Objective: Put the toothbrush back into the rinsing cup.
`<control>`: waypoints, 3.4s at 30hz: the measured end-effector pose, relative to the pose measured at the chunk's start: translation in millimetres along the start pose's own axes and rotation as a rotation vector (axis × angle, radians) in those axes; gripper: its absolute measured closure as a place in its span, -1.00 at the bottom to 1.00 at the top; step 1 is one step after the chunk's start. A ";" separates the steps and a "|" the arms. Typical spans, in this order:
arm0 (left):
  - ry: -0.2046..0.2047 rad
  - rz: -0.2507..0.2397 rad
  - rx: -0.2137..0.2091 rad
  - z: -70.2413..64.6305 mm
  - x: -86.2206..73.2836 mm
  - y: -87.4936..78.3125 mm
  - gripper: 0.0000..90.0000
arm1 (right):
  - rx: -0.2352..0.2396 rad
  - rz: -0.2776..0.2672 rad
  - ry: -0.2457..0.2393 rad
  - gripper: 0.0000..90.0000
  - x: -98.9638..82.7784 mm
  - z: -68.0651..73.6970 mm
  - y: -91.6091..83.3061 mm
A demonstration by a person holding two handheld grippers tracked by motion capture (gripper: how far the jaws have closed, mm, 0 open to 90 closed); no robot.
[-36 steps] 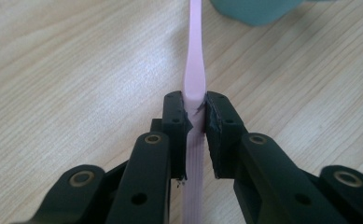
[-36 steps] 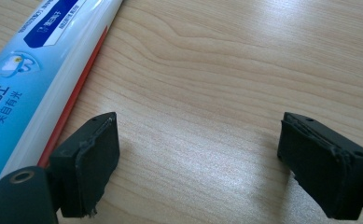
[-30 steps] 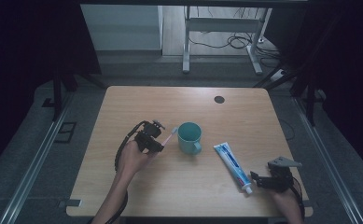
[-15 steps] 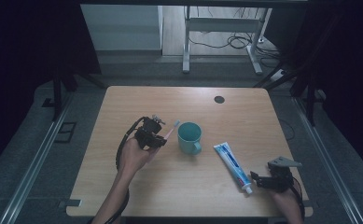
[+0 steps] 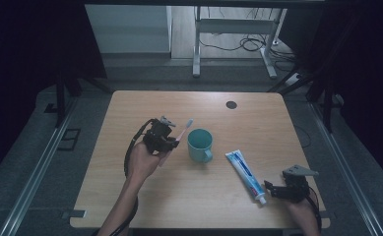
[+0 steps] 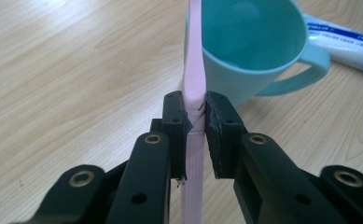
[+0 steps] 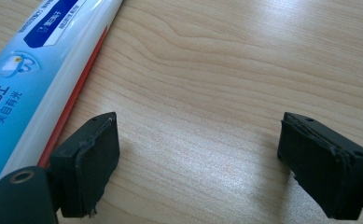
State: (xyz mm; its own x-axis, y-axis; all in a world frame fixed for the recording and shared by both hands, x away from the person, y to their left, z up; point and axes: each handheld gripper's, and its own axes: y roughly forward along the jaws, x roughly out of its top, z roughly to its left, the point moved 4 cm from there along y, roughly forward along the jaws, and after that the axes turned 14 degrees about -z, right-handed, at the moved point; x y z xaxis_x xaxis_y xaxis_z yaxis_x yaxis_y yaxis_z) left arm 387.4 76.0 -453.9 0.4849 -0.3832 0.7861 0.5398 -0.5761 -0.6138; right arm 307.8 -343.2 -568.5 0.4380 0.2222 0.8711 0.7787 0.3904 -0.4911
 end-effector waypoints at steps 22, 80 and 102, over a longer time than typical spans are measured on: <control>0.029 -0.092 -0.024 -11.4 29.7 2.5 0.75 | 0.001 -0.001 -0.002 -0.73 0.0 -0.1 0.1; 0.043 -0.264 -0.036 -30.9 76.0 56.0 0.75 | 0.007 0.000 -0.003 -0.73 0.0 0.4 0.1; 0.017 -0.219 -0.041 -26.7 50.7 71.6 0.73 | 0.007 0.000 -0.004 -0.73 0.0 0.4 0.1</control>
State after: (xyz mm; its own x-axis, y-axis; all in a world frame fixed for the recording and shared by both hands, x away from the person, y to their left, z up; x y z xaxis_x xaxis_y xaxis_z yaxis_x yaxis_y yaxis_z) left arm 432.3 -3.9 -456.0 0.3472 -0.2575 0.9017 0.6024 -0.6757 -0.4249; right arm 307.7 -342.8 -568.6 0.4363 0.2254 0.8711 0.7755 0.3968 -0.4910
